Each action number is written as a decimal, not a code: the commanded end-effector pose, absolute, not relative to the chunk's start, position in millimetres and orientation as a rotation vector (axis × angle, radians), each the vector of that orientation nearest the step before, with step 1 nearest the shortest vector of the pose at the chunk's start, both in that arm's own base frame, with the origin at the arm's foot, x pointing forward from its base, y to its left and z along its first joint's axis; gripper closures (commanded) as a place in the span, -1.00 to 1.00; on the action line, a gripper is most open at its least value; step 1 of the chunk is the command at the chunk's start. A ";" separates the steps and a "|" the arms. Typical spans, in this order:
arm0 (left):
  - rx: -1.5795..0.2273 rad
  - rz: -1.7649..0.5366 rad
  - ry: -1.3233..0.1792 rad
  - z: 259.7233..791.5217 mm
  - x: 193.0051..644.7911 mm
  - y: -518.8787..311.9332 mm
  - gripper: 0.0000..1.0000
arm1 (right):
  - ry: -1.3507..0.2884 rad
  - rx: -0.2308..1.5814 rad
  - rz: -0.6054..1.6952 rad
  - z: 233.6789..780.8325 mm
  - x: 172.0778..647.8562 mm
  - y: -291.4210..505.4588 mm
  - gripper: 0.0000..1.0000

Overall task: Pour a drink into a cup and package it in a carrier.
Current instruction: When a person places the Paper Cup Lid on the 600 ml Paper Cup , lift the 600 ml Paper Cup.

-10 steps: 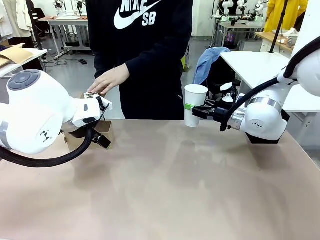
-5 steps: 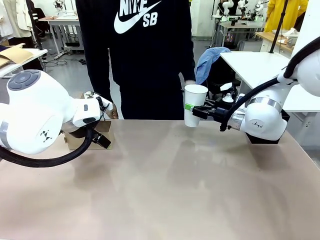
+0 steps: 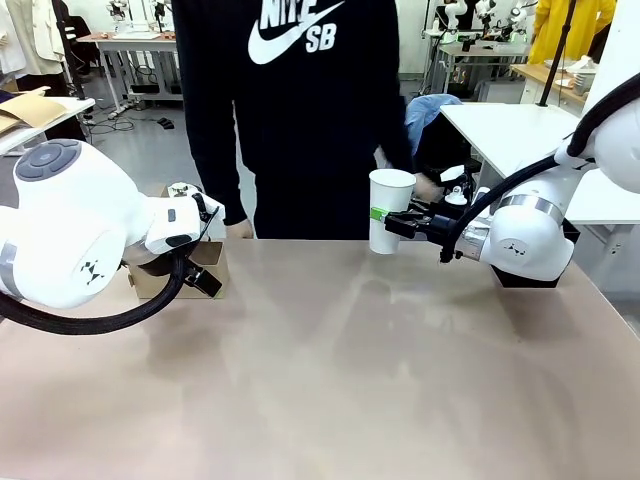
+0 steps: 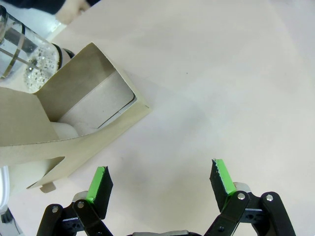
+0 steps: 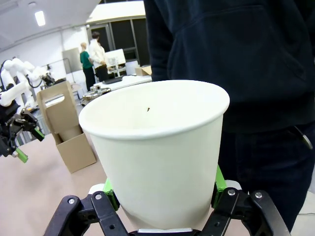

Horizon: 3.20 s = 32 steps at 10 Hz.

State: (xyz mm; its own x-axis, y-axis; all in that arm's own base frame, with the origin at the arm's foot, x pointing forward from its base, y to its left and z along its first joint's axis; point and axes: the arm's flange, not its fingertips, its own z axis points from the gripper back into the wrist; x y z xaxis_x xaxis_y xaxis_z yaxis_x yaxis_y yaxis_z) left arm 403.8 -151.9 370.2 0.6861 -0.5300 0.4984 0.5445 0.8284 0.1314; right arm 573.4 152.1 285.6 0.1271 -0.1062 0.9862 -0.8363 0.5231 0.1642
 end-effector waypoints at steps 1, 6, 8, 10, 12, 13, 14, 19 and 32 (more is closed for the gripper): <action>-0.029 -0.601 -0.550 370.4 403.8 -151.5 -1.00 | -1.366 0.905 0.643 288.8 573.6 154.6 -0.60; -0.029 -0.601 -0.550 370.4 403.8 -151.5 -1.00 | -1.366 0.905 0.643 288.8 573.6 154.6 -0.60; -0.029 -0.601 -0.550 370.4 403.8 -151.5 -1.00 | -1.366 0.905 0.643 288.8 573.6 154.6 -0.60; -0.029 -0.601 -0.550 370.4 403.8 -151.5 -1.00 | -1.366 0.905 0.643 288.8 573.6 154.6 -0.60; -0.029 -0.601 -0.550 370.4 403.8 -151.5 -1.00 | -1.366 0.905 0.643 288.8 573.6 154.6 -0.60; -0.029 -0.601 -0.550 370.4 403.8 -151.5 -1.00 | -1.366 0.905 0.643 288.8 573.6 154.6 -0.60; -0.029 -0.601 -0.550 370.4 403.8 -151.5 -1.00 | -1.366 0.905 0.643 288.8 573.6 154.6 -0.60; -0.029 -0.601 -0.550 370.4 403.8 -151.5 -1.00 | -1.366 0.905 0.643 288.8 573.6 154.6 -0.60; -0.029 -0.601 -0.550 370.4 403.8 -151.5 -1.00 | -1.366 0.905 0.643 288.8 573.6 154.6 -0.60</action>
